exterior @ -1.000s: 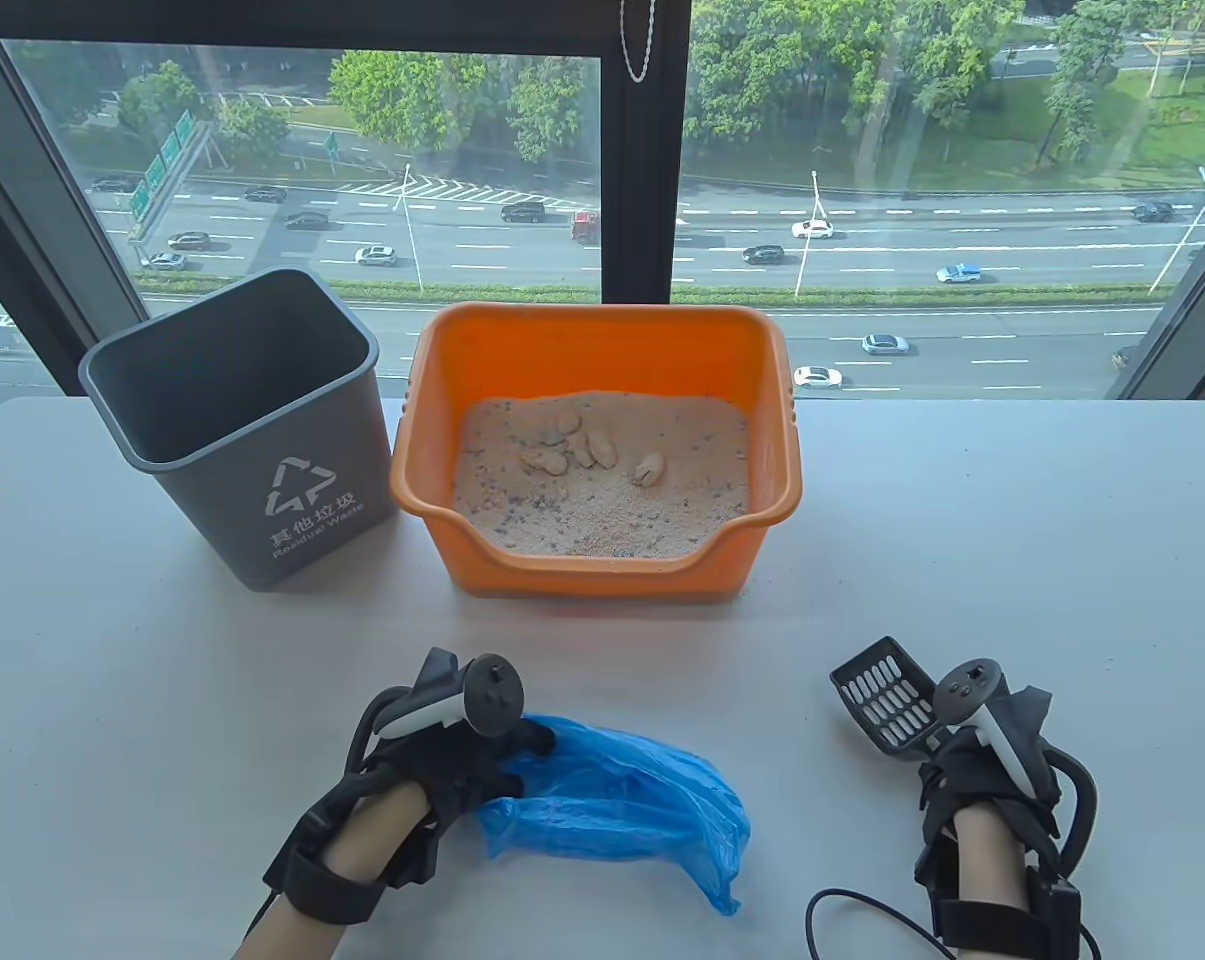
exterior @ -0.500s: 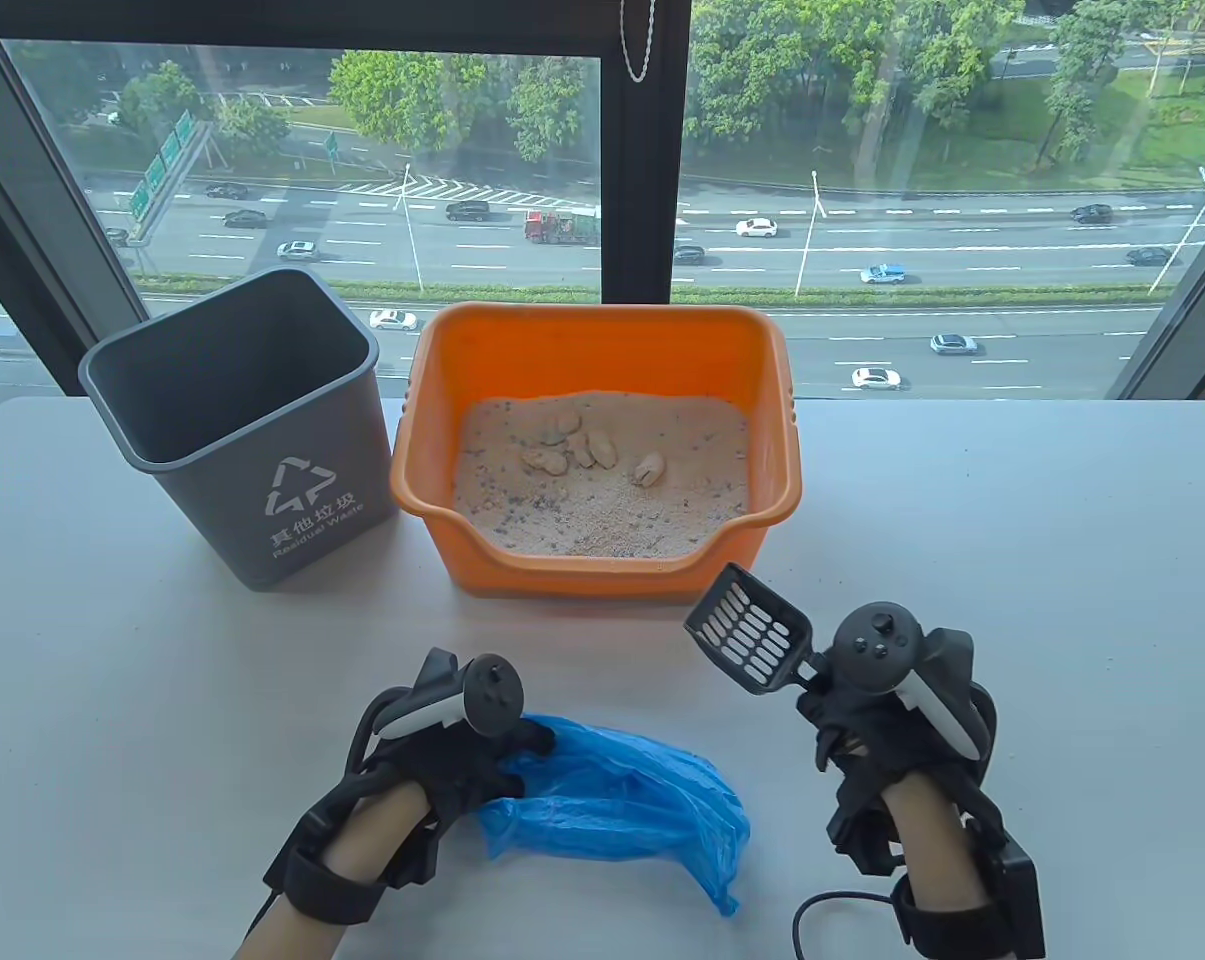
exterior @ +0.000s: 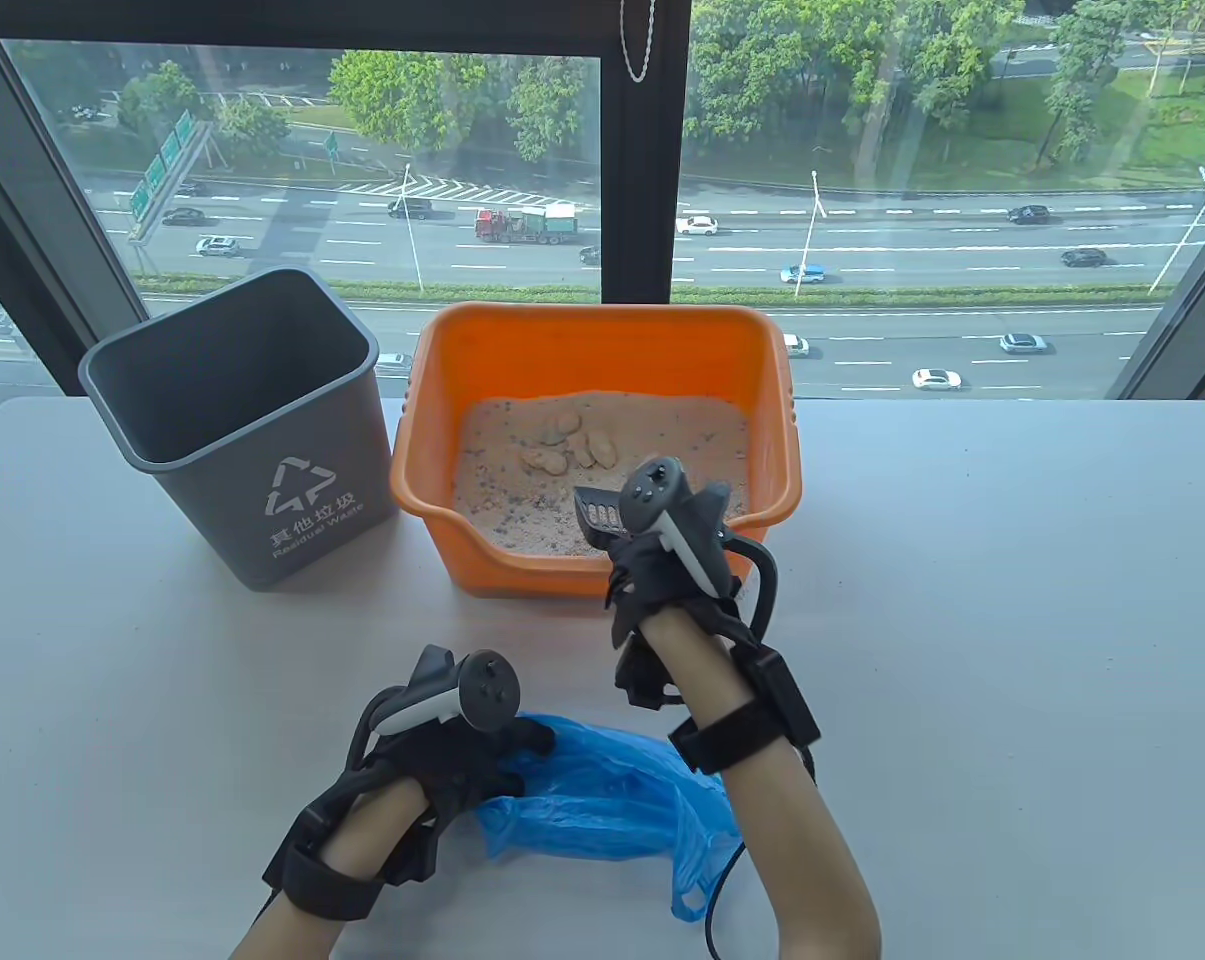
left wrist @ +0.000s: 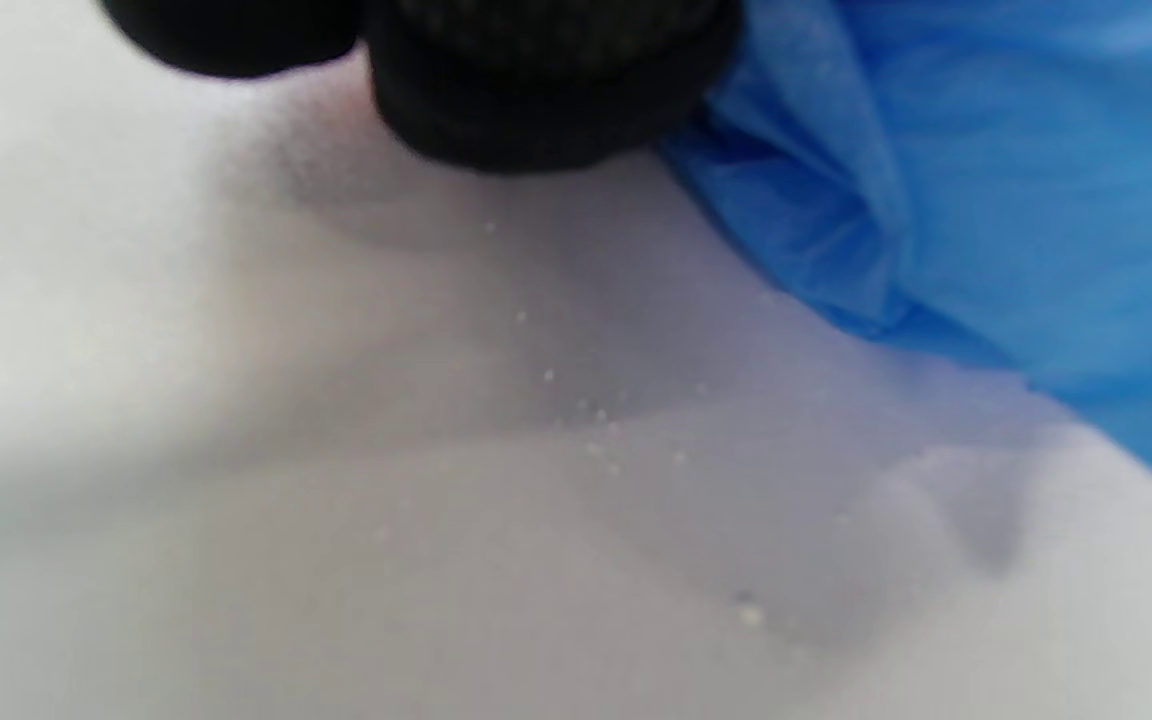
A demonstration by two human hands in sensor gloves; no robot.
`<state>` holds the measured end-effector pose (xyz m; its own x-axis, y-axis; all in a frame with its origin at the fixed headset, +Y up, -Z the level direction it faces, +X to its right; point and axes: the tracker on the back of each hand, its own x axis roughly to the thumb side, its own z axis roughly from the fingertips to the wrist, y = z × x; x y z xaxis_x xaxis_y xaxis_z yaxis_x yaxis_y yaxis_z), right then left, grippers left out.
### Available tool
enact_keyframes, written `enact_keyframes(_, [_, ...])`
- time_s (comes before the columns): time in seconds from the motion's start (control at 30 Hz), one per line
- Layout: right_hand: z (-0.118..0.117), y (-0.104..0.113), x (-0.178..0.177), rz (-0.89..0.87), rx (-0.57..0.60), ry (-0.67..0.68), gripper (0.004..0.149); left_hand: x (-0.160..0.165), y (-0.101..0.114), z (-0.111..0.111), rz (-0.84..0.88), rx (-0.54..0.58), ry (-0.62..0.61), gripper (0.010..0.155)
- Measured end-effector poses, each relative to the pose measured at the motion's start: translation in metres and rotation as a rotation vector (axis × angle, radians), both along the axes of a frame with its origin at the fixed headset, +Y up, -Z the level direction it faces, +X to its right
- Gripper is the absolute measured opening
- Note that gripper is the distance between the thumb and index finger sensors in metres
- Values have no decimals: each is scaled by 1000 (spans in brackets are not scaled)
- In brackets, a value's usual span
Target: Scoop cat litter
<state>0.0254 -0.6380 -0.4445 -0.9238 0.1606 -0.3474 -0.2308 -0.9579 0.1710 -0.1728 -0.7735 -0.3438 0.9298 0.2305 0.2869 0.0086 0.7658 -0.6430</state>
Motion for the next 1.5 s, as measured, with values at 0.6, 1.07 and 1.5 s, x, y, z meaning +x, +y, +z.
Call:
enact_keyframes(0.6, [-59, -31, -6, 183, 175, -188, 61, -1, 0, -1, 14, -16, 9, 62])
enact_keyframes(1.07, [-34, -10, -8, 204, 181, -34, 60, -2, -1, -2, 24, -27, 11, 61])
enact_keyframes(1.5, [-24, -4, 1, 140, 420, -31, 59, -3, -2, -2, 26, -27, 14, 61])
